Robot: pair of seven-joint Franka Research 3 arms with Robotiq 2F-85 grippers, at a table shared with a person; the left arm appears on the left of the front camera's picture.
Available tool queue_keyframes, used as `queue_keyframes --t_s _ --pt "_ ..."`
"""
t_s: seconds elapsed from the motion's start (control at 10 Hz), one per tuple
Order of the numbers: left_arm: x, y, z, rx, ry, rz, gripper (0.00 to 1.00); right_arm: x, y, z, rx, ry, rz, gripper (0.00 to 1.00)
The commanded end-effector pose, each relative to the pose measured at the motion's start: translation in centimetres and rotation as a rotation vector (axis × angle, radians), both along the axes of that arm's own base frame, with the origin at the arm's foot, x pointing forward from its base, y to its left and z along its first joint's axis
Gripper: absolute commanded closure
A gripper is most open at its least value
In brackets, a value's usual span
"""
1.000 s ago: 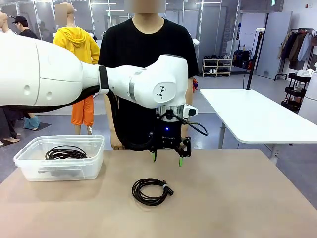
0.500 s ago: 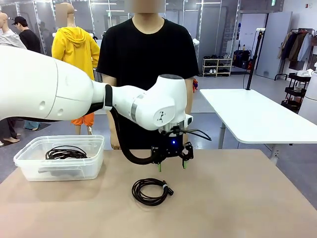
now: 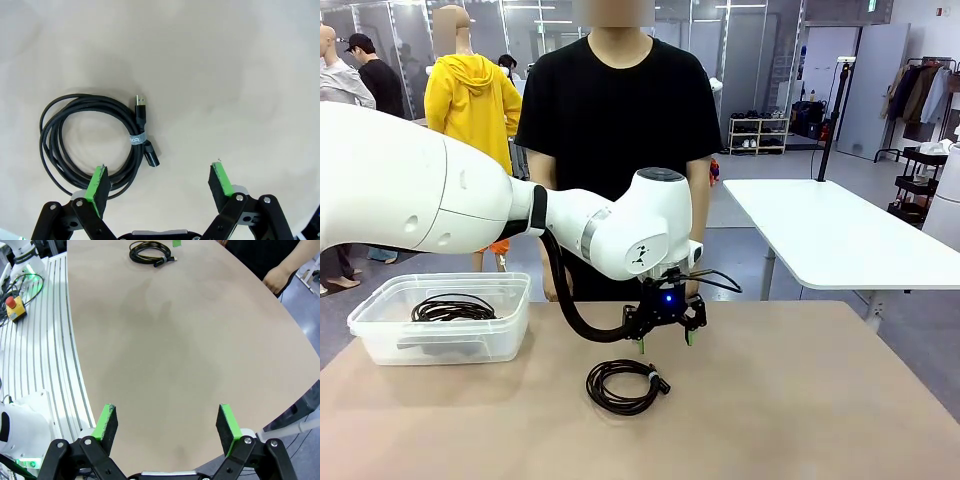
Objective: Organize and store the cables.
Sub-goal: Place the USB Extension Cable into the Organizing box.
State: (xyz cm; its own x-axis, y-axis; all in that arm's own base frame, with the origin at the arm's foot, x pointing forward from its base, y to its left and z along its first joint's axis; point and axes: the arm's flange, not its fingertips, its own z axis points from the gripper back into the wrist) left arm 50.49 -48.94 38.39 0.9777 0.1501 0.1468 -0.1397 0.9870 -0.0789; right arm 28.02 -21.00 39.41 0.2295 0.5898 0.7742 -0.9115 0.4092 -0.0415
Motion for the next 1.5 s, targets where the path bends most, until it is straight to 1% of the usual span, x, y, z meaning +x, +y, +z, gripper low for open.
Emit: queue_keyframes --t_s 0.0,0.1,0.2,0.3,0.4,0.6,1.0,1.3,1.4 --pt "-0.1 -0.1 0.3 0.005 0.009 -0.008 0.00 0.2 0.0 0.1 0.006 -0.001 -0.013 0.00" --pt "0.0 0.0 0.0 0.000 0.000 0.000 0.00 0.2 0.0 0.1 0.006 -0.001 -0.013 0.00" --pt "1.0 -0.1 -1.0 -0.063 -0.002 0.023 0.00 0.2 0.0 0.1 0.006 -0.001 -0.013 0.00" --pt "1.8 0.0 -2.0 -0.052 -0.055 0.102 0.00 0.2 0.0 0.1 0.006 -0.001 -0.013 0.00" --pt "2.3 -0.2 -2.9 -0.085 -0.025 0.098 0.00 0.2 0.0 0.1 0.006 -0.001 -0.013 0.00" --pt "2.9 -0.1 -4.4 -0.071 -0.015 0.117 0.00 0.2 0.0 0.1 0.006 -0.001 -0.013 0.00" --pt "3.1 0.3 -6.2 -0.030 0.033 0.137 0.00 0.2 0.0 0.1 0.006 -0.001 -0.013 0.00" --pt "3.2 0.1 -6.7 -0.018 0.068 0.145 0.00 0.2 0.0 0.1 0.006 -0.001 -0.013 0.00" --pt "3.2 0.1 -6.6 -0.012 0.072 0.152 0.06 0.2 0.0 0.1 0.006 -0.001 -0.013 0.00"
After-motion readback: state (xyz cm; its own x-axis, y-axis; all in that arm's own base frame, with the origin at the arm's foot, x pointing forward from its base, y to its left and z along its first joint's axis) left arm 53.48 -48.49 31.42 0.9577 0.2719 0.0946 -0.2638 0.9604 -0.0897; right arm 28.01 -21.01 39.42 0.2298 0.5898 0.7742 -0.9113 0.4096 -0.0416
